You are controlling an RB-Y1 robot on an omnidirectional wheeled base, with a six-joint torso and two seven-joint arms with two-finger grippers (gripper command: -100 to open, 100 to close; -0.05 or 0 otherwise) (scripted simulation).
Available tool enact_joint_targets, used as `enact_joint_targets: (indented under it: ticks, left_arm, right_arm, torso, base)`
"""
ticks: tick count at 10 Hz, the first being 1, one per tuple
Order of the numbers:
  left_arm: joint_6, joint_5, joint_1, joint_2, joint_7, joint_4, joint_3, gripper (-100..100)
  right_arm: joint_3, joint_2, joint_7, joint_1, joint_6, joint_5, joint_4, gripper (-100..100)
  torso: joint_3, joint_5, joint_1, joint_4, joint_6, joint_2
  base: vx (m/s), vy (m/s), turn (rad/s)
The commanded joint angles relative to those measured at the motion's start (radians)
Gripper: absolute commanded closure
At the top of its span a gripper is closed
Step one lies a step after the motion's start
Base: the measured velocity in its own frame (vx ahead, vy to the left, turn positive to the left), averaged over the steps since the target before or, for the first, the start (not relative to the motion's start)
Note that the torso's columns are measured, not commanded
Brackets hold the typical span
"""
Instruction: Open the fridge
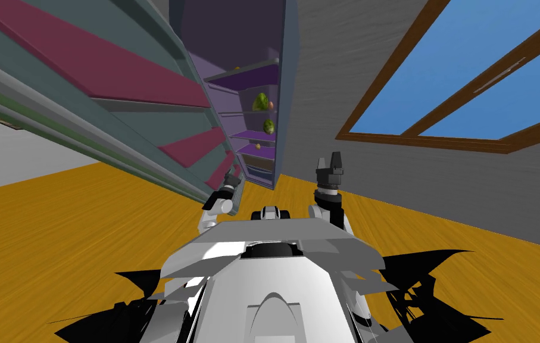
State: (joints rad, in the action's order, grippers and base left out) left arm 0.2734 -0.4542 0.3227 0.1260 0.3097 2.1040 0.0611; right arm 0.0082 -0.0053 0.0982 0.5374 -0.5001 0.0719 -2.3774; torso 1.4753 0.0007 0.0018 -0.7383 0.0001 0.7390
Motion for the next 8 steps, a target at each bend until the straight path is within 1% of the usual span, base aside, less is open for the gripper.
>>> enact_joint_targets:
  ticks: [1, 8]
  left_arm:
    - [0.053, -0.020, 0.004, 0.015, 0.025, 0.040, 0.024, -100]
    - [0.176, -0.070, 0.014, 0.047, 0.084, 0.150, 0.084, -100]
  right_arm:
    - [0.000, 0.000, 0.000, 0.000, 0.000, 0.000, 0.000, 0]
    - [0.000, 0.000, 0.000, 0.000, 0.000, 0.000, 0.000, 0]
  torso:
    - [0.000, -0.001, -0.002, 0.000, 0.000, 0.000]
    - [0.001, -0.001, -0.002, 0.000, 0.000, -0.001]
  base:
    - [-0.014, 0.139, 0.031]
    - [0.004, 0.119, 0.030]
